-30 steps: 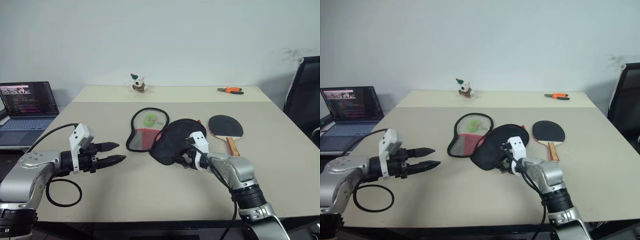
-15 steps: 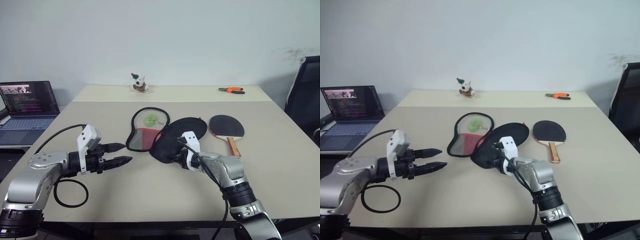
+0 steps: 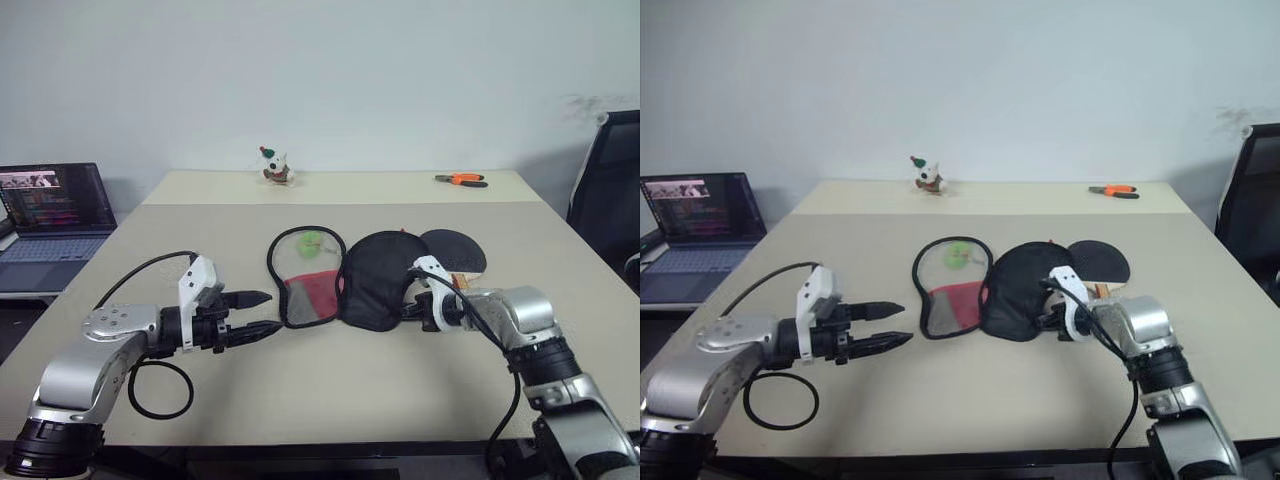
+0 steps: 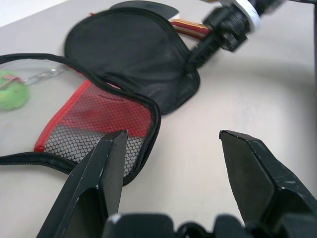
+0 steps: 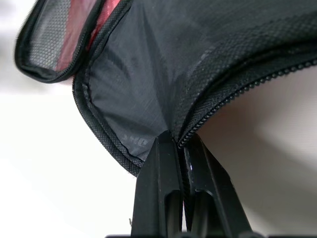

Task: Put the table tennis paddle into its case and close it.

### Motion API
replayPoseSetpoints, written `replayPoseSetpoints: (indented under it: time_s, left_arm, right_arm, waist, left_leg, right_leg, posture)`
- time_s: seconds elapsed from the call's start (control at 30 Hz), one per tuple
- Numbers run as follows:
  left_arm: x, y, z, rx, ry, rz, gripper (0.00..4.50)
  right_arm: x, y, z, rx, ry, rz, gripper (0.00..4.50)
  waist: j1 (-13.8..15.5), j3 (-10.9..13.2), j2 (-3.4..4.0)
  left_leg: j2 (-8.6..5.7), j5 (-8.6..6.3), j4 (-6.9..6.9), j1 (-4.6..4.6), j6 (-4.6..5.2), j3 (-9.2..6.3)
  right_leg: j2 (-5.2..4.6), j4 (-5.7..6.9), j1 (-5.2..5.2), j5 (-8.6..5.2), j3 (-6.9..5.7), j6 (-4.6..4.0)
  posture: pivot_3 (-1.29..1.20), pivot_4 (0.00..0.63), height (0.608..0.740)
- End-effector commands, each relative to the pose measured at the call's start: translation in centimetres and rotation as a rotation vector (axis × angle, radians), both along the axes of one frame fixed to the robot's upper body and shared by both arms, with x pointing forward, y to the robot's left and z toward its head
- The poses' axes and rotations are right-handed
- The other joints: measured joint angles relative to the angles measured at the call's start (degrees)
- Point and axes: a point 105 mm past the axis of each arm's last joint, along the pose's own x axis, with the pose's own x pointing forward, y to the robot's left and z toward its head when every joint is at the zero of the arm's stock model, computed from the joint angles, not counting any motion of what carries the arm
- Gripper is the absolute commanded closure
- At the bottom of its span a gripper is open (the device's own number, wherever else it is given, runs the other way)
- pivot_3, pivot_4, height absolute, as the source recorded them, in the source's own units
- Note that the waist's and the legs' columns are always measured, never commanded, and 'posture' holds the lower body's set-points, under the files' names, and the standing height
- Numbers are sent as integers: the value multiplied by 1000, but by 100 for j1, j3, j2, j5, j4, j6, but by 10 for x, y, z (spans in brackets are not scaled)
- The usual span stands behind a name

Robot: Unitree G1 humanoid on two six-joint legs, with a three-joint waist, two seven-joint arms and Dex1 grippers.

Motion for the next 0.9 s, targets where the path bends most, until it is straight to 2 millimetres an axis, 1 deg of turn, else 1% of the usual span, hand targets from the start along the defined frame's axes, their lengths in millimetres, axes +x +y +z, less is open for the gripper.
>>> replayPoseSetpoints:
  time_s: [0.03, 0.2, 0.33, 0.37, 0.43, 0.47, 0.57, 0.6, 0.63, 0.67, 0.77, 0.83, 0.9]
  left_arm:
    - [-1, -4, 12, 21, -62, -37, 1273]
    - [0, -5, 13, 27, -66, -41, 1273]
    - [-1, -5, 13, 25, -68, -41, 1273]
    - [-1, -6, 13, 24, -68, -41, 1273]
    - [-2, -7, 12, 21, -66, -41, 1273]
    - [-2, -7, 12, 19, -65, -42, 1273]
    - [-2, -8, 11, 17, -65, -42, 1273]
    - [-1, -8, 11, 15, -64, -43, 1273]
    - [-1, -9, 12, 12, -65, -46, 1273]
    - [-1, -10, 12, 8, -66, -48, 1273]
    - [-1, -12, 15, -7, -70, -58, 1273]
    - [-2, -15, 19, -37, -68, -68, 1273]
    - [-2, -19, 22, -53, -69, -80, 1273]
  right_arm:
    - [15, -4, 18, -30, -67, 41, 4484]
    - [30, -11, 22, -78, -79, 53, 4484]
    - [41, -19, 26, -100, -105, 18, 4484]
    - [43, -21, 26, -104, -112, 7, 4050]
    - [47, -30, 27, -122, -128, -24, 3522]
    - [49, -36, 28, -139, -138, -37, 3131]
    - [53, -50, 32, -170, -167, -69, 2139]
    - [54, -55, 36, -172, -175, -79, 1696]
    - [54, -61, 41, -172, -185, -86, 1403]
    - [53, -65, 46, -165, -193, -88, 1019]
    - [45, -71, 62, -112, -212, -76, 33]
    - [39, -75, 70, -78, -224, -83, 33]
    - [34, -85, 69, -71, -231, -135, 33]
  waist:
    - [-2, 0, 0]
    - [4, 0, 0]
    - [7, 0, 0]
    - [7, 0, 0]
    - [7, 0, 0]
    - [7, 0, 0]
    - [7, 0, 0]
    - [8, 0, 0]
    - [8, 0, 0]
    - [8, 1, 1]
    - [14, 2, 3]
    - [19, 2, 3]
    - [21, 1, 1]
  left_leg:
    - [0, 0, -1, 0, 0, 2]
    - [1, 0, -5, -3, 0, 3]
    - [3, 0, -12, -4, -1, 3]
    - [3, 0, -13, -4, -1, 4]
    - [4, 1, -13, -4, -1, 4]
    - [5, 1, -14, -4, -2, 4]
    - [5, 1, -16, -4, -2, 4]
    - [5, 1, -16, -4, -2, 4]
    - [5, 1, -17, -5, -2, 5]
    - [5, 1, -17, -5, -2, 5]
    - [5, 1, -18, -5, -2, 5]
    - [5, 1, -21, -5, -2, 5]
    - [5, 1, -21, -6, -2, 2]
  right_leg:
    - [0, 0, -2, 0, 1, 0]
    - [-1, -4, -4, 0, 1, -1]
    - [-5, -7, -6, 0, 1, -1]
    - [-5, -7, -6, 0, 2, -1]
    - [-6, -6, -7, 0, 2, -1]
    - [-7, -6, -7, 0, 2, -1]
    - [-8, -7, -7, 0, 2, -1]
    - [-9, -8, -7, 0, 2, -1]
    - [-9, -8, -7, 0, 2, -1]
    - [-10, -8, -7, 0, 2, -1]
    - [-11, -10, -7, 0, 2, -1]
    - [-10, -10, -8, 0, 2, -1]
    - [-10, -10, -8, -1, -1, -1]
  posture:
    - [0, 150, 740]
    - [0, 150, 740]
    - [0, 150, 740]
    - [0, 150, 740]
    - [0, 150, 740]
    - [0, 150, 740]
    - [0, 150, 740]
    - [0, 150, 740]
    - [0, 150, 740]
    - [0, 150, 740]
    - [0, 150, 740]
    - [0, 150, 740]
    - [0, 150, 740]
